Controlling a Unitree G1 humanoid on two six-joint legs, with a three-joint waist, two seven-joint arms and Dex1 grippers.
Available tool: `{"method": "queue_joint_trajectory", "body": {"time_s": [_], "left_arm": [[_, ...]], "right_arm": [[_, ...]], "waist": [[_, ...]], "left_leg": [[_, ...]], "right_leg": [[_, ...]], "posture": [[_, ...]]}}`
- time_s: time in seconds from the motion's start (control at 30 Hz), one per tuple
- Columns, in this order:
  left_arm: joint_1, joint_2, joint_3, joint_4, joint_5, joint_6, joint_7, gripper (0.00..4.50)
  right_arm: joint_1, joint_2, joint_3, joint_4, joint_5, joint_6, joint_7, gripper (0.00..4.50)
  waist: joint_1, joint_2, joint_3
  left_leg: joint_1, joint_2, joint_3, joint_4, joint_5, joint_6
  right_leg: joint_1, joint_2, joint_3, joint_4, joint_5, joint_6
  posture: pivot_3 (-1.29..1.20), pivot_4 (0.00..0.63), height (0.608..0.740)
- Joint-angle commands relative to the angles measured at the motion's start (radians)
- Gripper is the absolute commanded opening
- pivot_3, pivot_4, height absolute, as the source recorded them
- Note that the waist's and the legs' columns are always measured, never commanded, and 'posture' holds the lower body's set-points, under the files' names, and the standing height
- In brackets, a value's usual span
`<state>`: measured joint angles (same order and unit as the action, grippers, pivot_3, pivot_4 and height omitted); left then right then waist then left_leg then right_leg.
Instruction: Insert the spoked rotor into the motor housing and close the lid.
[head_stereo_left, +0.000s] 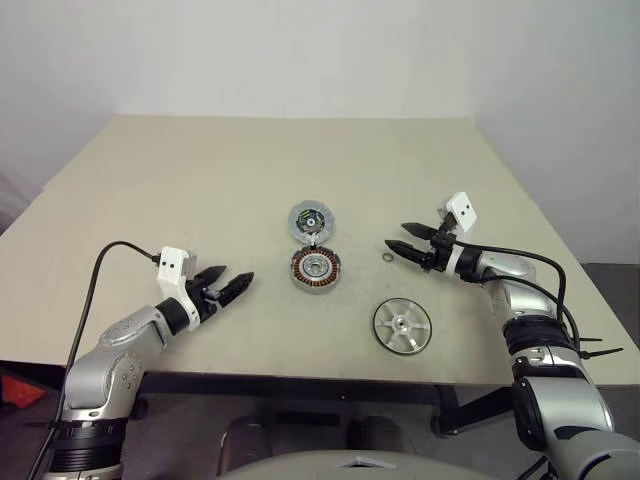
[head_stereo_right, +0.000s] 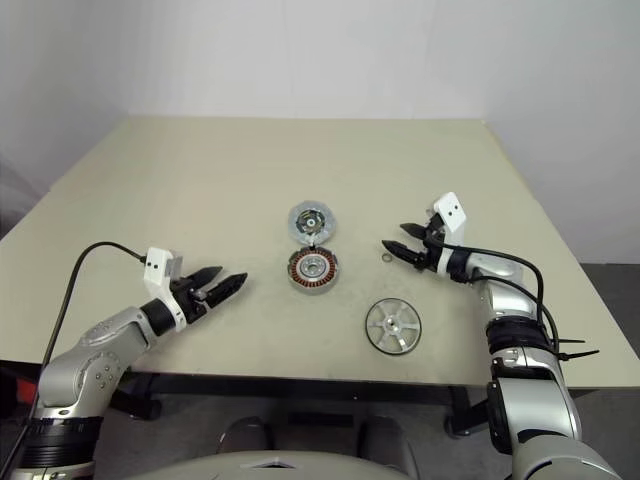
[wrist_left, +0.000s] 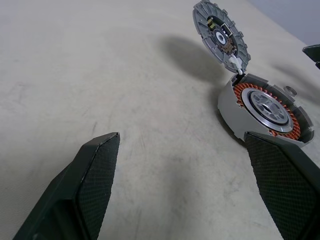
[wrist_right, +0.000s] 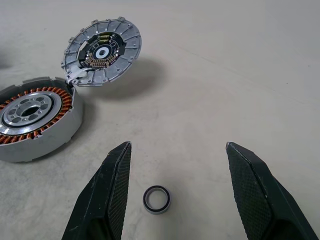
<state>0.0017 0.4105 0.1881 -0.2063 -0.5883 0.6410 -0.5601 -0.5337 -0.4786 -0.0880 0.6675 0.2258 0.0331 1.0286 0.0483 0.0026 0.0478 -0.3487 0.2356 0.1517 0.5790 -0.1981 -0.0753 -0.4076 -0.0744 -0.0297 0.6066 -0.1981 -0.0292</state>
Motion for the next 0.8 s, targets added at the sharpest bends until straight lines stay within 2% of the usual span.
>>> {"method": "queue_joint_trajectory", "body": {"time_s": [0.03, 0.33, 0.63, 0.8], "left_arm": [[-0.014, 0.001, 0.002, -0.032, -0.014, -0.002, -0.004, 4.21], [-0.008, 0.004, 0.008, -0.032, -0.015, -0.001, -0.003, 4.21], [-0.012, 0.002, -0.001, -0.02, -0.003, -0.007, -0.003, 4.21], [-0.018, 0.004, 0.0, -0.016, -0.002, -0.008, -0.003, 4.21]], "right_arm": [[-0.024, -0.017, -0.005, -0.039, 0.008, -0.007, 0.005, 3.39], [-0.007, -0.043, 0.022, -0.007, -0.031, -0.046, 0.027, 3.39], [-0.007, -0.083, 0.089, 0.079, -0.139, -0.211, 0.032, 3.39], [-0.003, -0.082, 0.122, 0.08, -0.179, -0.24, 0.027, 3.39]], "waist": [[0.0, 0.0, 0.0], [0.0, 0.0, 0.0], [0.0, 0.0, 0.0], [-0.003, 0.0, 0.0]], "left_leg": [[0.0, 0.0, 0.0, 0.0, 0.0, 0.0], [0.0, 0.0, 0.0, 0.0, 0.0, 0.0], [0.0, 0.0, 0.0, 0.0, 0.0, 0.0], [0.0, 0.0, 0.0, 0.0, 0.0, 0.0]], "right_leg": [[0.0, 0.0, 0.0, 0.0, 0.0, 0.0], [0.0, 0.0, 0.0, 0.0, 0.0, 0.0], [0.0, 0.0, 0.0, 0.0, 0.0, 0.0], [0.0, 0.0, 0.0, 0.0, 0.0, 0.0]], "posture": [[0.0, 0.0, 0.74], [0.0, 0.0, 0.74], [0.0, 0.0, 0.74], [0.0, 0.0, 0.74]]}}
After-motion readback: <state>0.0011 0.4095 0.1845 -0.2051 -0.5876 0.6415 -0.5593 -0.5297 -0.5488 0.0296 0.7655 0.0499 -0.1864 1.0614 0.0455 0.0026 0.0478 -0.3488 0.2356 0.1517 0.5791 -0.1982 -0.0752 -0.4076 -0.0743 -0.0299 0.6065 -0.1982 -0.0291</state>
